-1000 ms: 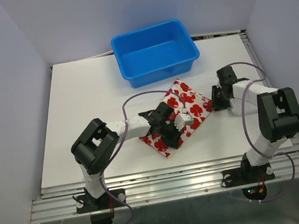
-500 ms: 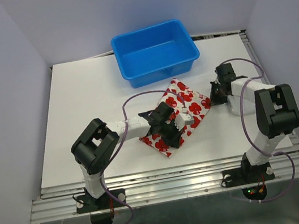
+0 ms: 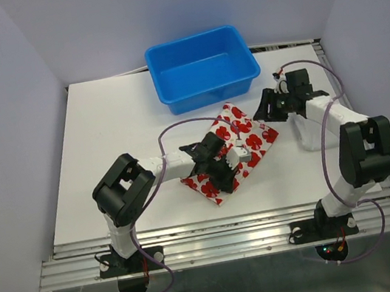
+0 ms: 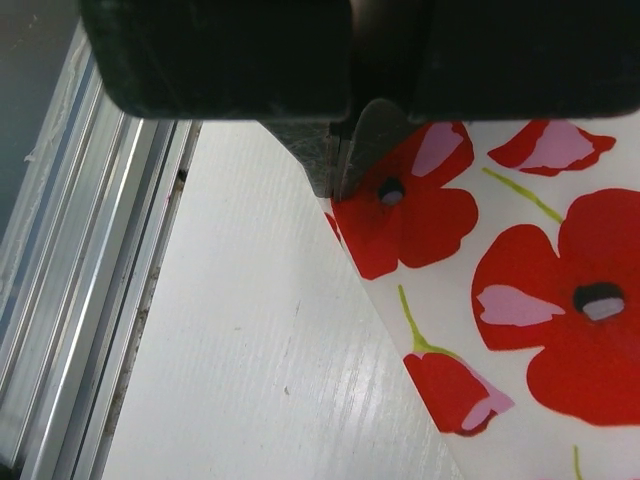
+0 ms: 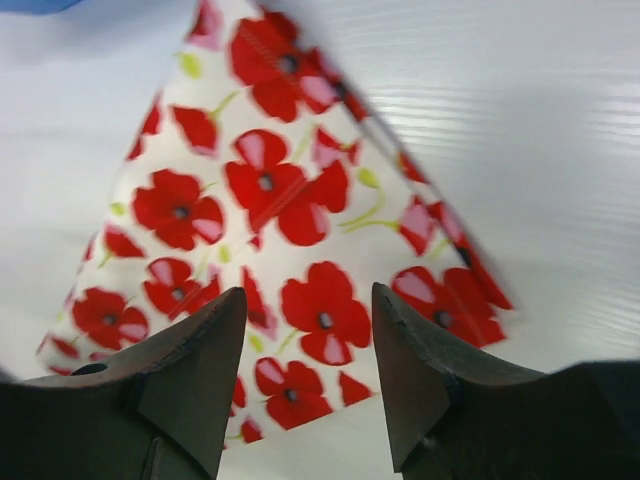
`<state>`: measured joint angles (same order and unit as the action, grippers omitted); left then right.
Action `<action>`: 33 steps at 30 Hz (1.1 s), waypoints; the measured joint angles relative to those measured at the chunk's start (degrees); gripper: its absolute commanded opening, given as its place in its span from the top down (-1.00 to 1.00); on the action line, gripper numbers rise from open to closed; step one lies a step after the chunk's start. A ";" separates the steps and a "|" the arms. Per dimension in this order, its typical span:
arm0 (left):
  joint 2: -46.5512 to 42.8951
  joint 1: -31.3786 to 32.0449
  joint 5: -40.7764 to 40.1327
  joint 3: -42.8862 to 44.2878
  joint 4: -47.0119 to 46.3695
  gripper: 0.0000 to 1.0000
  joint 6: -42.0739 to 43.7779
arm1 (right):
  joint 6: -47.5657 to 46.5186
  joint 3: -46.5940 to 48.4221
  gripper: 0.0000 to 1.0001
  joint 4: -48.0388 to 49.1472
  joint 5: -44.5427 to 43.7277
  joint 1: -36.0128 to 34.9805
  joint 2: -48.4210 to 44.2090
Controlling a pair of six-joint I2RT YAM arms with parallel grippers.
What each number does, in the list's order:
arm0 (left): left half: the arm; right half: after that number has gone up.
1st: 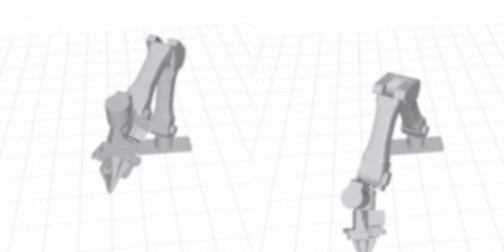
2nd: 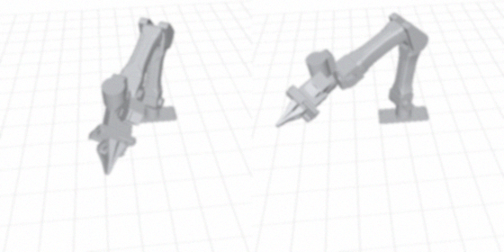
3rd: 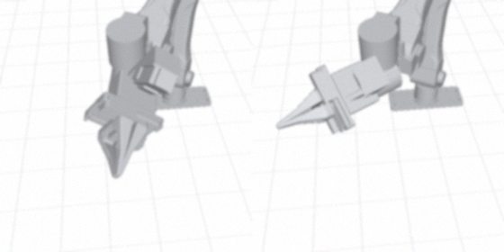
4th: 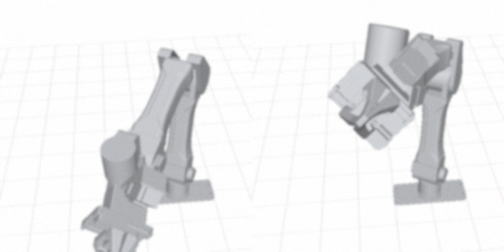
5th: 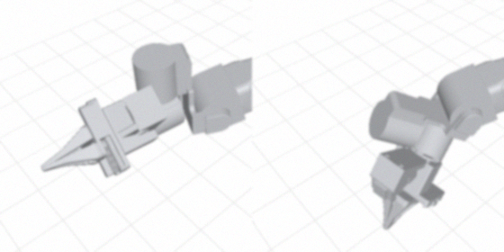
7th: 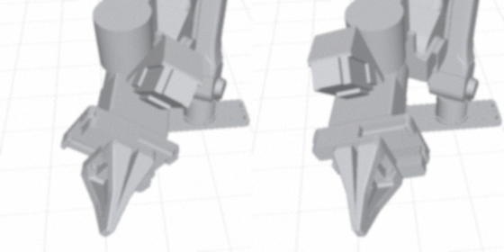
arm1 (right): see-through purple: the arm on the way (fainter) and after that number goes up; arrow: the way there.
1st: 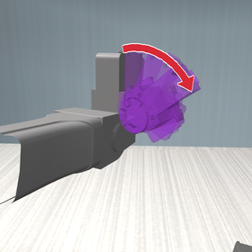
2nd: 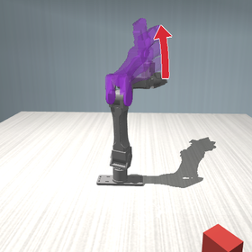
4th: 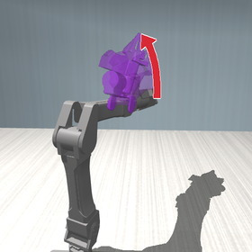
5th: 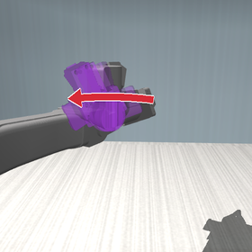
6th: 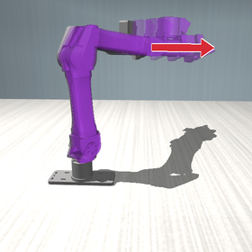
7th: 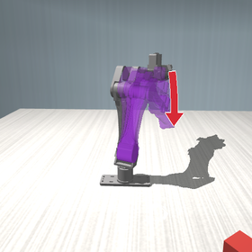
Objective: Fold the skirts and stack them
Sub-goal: Fold the skirt
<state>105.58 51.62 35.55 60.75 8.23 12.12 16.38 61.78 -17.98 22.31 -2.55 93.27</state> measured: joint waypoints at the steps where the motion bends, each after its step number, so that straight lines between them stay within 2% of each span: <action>1: 0.00 -0.04 0.04 0.00 0.09 1.00 0.00 | 0.42 0.00 -0.09 0.50 2.80 -0.39 -0.22; 5: 0.02 -0.42 0.48 0.00 0.28 1.00 -0.07 | 2.67 -3.48 0.02 3.85 14.01 -3.26 1.14; 7: 0.02 -0.72 0.76 0.00 0.42 0.96 -0.09 | 3.15 -5.81 0.05 4.92 16.41 -4.44 3.21; 8: 0.00 -0.92 0.92 0.00 0.46 0.90 -0.11 | 3.45 -7.19 0.09 5.46 17.00 -4.98 4.57; 12: -0.55 -2.62 2.19 -0.46 0.83 0.49 -0.50 | 4.83 -9.75 0.21 6.16 20.20 -4.96 10.40; 15: -4.85 -6.60 4.28 -2.32 1.79 0.35 -1.01 | 4.61 -9.66 0.23 6.49 20.44 -4.87 11.06; 20: -16.26 -16.09 9.97 -3.43 1.40 0.46 -2.01 | 4.17 -9.03 0.23 6.21 20.96 -4.90 11.74; 24: -19.04 -23.12 15.52 -4.68 -1.79 0.65 -4.37 | 3.58 -8.76 0.23 5.79 20.98 -4.90 11.82; 27: -13.86 -26.53 18.84 -5.90 -3.85 0.76 -6.84 | 3.02 -8.46 0.23 5.20 20.83 -4.94 11.87; 33: 3.56 -31.26 21.90 -6.84 -5.31 0.91 -11.63 | 2.40 -7.15 0.23 3.43 20.70 -4.94 12.52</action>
<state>109.14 20.36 57.45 53.91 2.92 0.49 18.79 54.63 -14.55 43.00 -7.49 105.80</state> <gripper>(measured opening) 0.084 0.380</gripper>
